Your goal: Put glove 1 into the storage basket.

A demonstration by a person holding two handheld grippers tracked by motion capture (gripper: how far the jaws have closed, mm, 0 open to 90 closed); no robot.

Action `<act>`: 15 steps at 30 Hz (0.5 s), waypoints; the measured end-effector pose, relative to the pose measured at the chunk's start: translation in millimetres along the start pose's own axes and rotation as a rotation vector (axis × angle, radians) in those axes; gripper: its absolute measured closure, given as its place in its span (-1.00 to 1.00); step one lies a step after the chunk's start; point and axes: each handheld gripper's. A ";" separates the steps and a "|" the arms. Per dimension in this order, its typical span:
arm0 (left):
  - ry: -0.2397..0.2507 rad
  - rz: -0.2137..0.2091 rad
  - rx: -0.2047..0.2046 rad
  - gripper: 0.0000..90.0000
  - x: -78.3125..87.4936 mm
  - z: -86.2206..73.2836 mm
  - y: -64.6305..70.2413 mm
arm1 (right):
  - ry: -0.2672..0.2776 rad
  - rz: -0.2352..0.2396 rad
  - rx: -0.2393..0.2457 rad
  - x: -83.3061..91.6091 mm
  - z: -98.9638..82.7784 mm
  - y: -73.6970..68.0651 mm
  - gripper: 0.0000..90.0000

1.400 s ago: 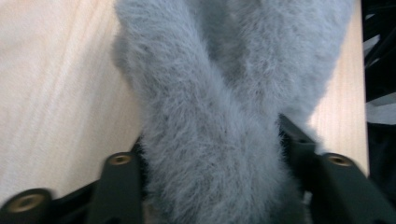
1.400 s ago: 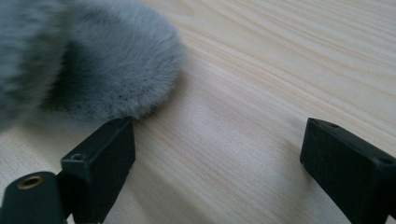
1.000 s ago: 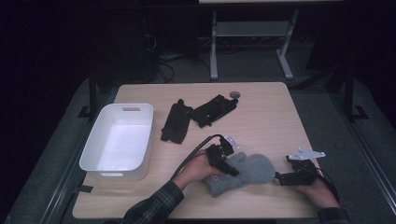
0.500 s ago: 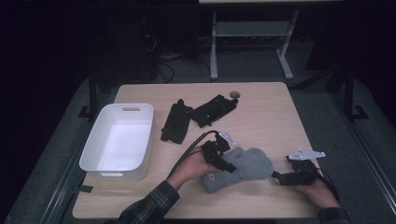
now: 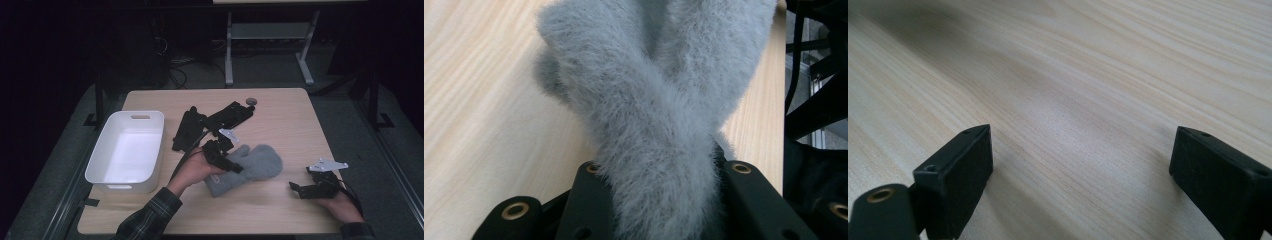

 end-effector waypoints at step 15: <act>0.033 0.054 0.015 0.53 40.6 11.3 -7.8 | 0.000 0.000 -0.001 0.0 0.0 -0.1 -0.78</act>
Point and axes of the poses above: each handheld gripper's, and its own axes: x roughly backward along the jaws, z roughly out of its top, y roughly to its right, and after that the axes turned 15 degrees about y, right-handed
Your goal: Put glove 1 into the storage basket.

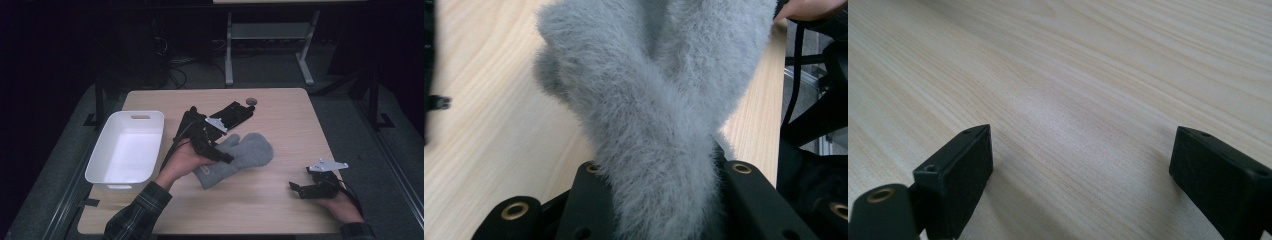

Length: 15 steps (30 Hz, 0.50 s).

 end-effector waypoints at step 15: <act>0.066 0.105 0.039 0.53 62.7 4.6 -17.1 | 0.001 0.000 0.001 -0.1 0.0 0.0 -0.78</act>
Point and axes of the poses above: each handheld gripper's, and its own axes: x roughly backward along the jaws, z roughly out of its top, y roughly to its right, and after that the axes turned 15 degrees about y, right-handed
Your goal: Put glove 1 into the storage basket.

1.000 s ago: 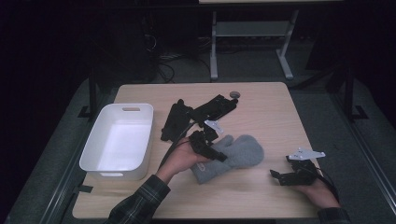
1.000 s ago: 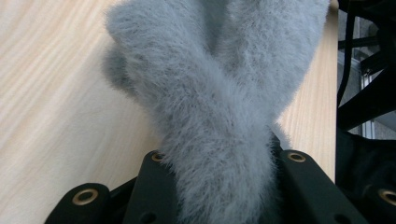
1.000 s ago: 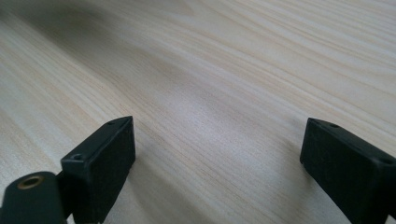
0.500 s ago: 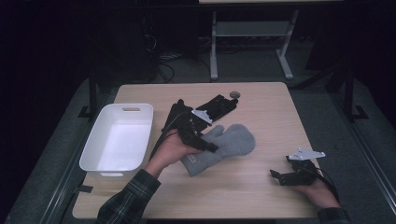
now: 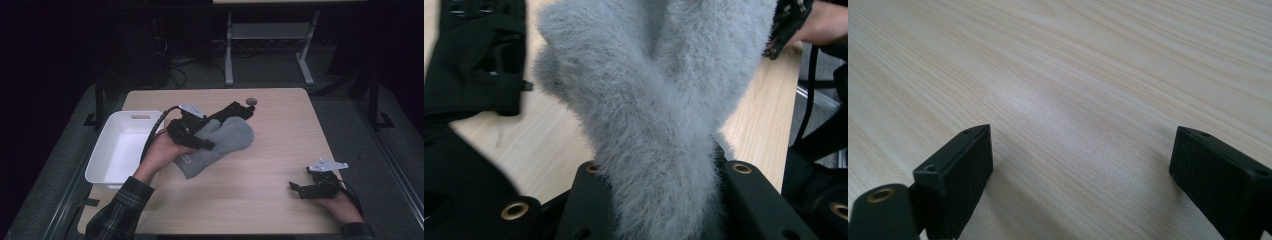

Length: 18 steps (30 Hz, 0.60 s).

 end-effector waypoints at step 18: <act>0.055 0.137 0.073 0.53 69.6 -12.0 -33.4 | 0.000 0.000 -0.001 0.0 0.0 0.0 -0.78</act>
Point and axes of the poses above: each handheld gripper's, and its own axes: x roughly backward along the jaws, z roughly out of its top, y roughly to its right, and after that the axes turned 15 degrees about y, right-handed
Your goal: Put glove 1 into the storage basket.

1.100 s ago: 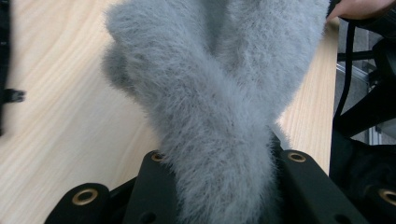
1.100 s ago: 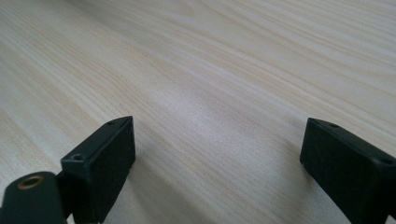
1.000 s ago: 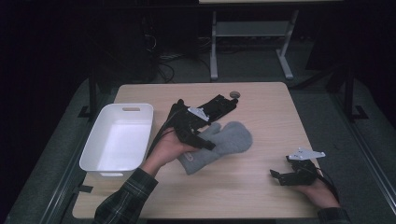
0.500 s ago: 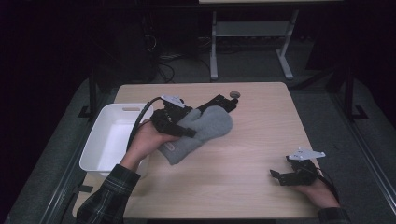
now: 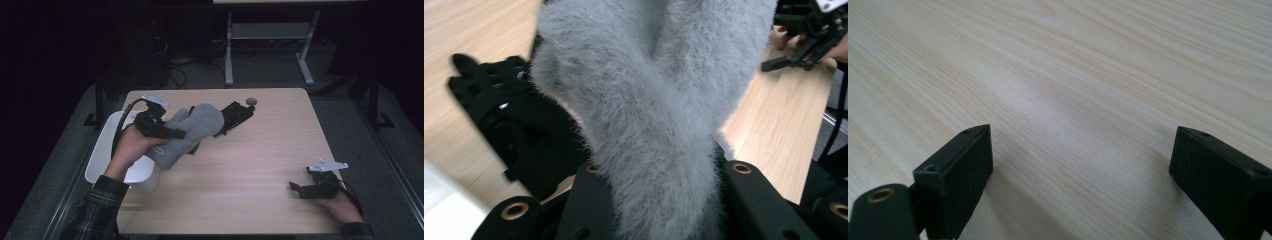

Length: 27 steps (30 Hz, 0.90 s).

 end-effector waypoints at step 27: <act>0.038 0.197 0.153 0.53 81.5 -49.4 -58.2 | -0.001 0.000 0.000 0.1 0.0 0.0 -0.78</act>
Point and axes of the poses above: each handheld gripper's, and its own axes: x roughly backward along the jaws, z roughly out of its top, y roughly to its right, and after that the axes turned 15 degrees about y, right-handed
